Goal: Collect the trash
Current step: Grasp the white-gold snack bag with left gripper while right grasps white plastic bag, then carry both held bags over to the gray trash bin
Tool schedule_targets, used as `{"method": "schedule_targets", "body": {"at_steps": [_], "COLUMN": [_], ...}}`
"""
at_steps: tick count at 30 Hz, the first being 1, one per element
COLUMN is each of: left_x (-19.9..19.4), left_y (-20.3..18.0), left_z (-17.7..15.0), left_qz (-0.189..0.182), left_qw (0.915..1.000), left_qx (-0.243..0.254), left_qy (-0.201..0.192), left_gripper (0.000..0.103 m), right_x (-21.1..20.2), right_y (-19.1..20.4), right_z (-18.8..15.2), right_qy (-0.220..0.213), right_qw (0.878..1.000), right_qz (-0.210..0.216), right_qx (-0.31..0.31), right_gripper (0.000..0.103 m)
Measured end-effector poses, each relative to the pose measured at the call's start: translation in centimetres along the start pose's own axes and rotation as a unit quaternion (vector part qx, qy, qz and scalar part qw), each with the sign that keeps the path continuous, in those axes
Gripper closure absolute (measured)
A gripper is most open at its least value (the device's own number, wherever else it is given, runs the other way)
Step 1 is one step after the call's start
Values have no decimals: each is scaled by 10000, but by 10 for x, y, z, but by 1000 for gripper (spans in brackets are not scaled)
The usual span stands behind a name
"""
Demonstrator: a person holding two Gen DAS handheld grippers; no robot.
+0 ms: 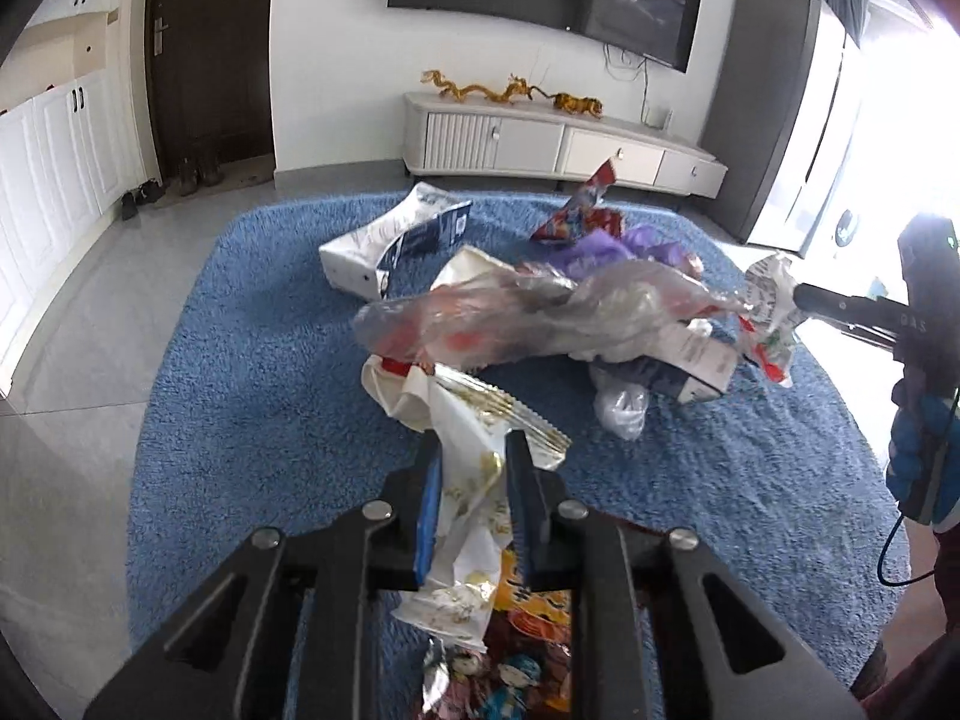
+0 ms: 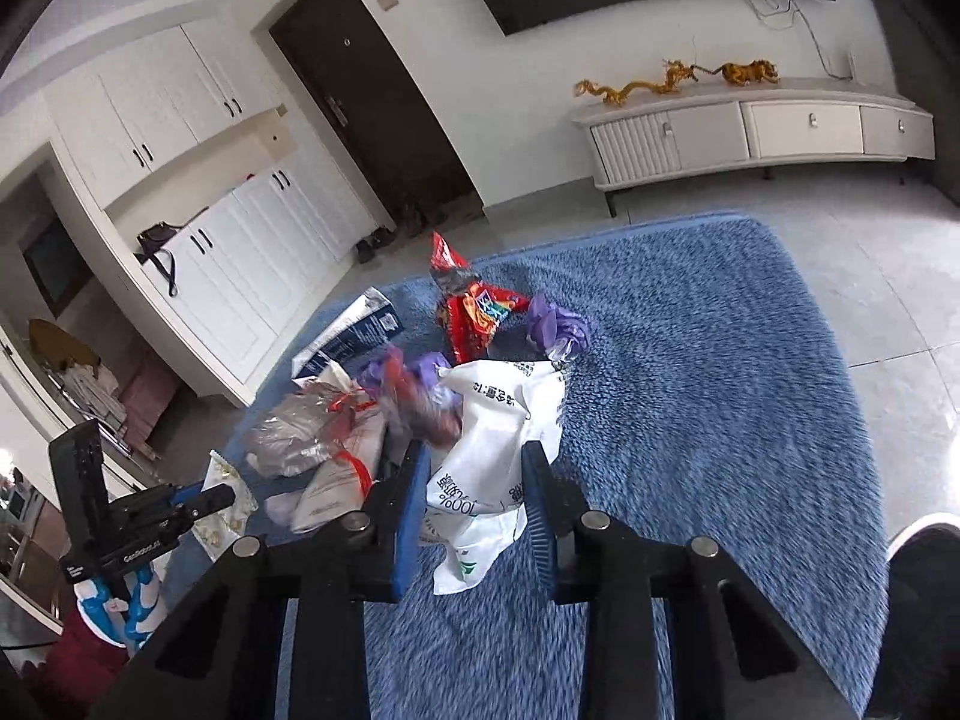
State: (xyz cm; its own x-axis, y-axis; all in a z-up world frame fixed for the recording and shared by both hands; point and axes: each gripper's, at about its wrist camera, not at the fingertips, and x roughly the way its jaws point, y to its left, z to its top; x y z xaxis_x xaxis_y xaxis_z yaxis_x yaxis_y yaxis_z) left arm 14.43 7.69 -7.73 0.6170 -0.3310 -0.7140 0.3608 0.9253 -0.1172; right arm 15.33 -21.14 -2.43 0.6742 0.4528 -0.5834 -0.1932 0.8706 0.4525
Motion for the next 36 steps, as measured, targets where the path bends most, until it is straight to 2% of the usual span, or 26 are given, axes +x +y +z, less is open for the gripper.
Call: {"method": "schedule_targets", "body": {"at_steps": [9, 16, 20, 24, 28, 30, 36], "left_x": [-54, -73, -73, -72, -68, -67, -67], "left_y": [-29, -89, -124, -147, -157, -157, -152], "left_z": [8, 30, 36, 39, 36, 35, 31], "left_qz": [70, -247, -462, -617, -682, -707, -680], "left_qw": [9990, 9964, 9946, 9932, 9928, 9927, 9931], "left_qx": [143, 458, 624, 709, 754, 747, 710], "left_qy": [-410, -666, -690, -688, -641, -632, -635], "left_gripper": [85, 85, 85, 85, 85, 85, 85], "right_x": [-69, -111, -114, -106, -97, -93, -96], "right_y": [6, -6, -16, -24, -23, -23, -31], "right_z": [-12, -19, -26, -51, -72, -79, -80], "right_qy": [-479, -724, -475, 42, 388, 564, 545], "right_qw": [9988, 9972, 9981, 9947, 9800, 9683, 9600], "right_qz": [-91, -146, -329, -850, -1522, -1891, -2226], "right_qx": [-62, -86, -214, -576, -1222, -1533, -1606], "right_gripper": [74, 74, 74, 74, 74, 74, 74]}}
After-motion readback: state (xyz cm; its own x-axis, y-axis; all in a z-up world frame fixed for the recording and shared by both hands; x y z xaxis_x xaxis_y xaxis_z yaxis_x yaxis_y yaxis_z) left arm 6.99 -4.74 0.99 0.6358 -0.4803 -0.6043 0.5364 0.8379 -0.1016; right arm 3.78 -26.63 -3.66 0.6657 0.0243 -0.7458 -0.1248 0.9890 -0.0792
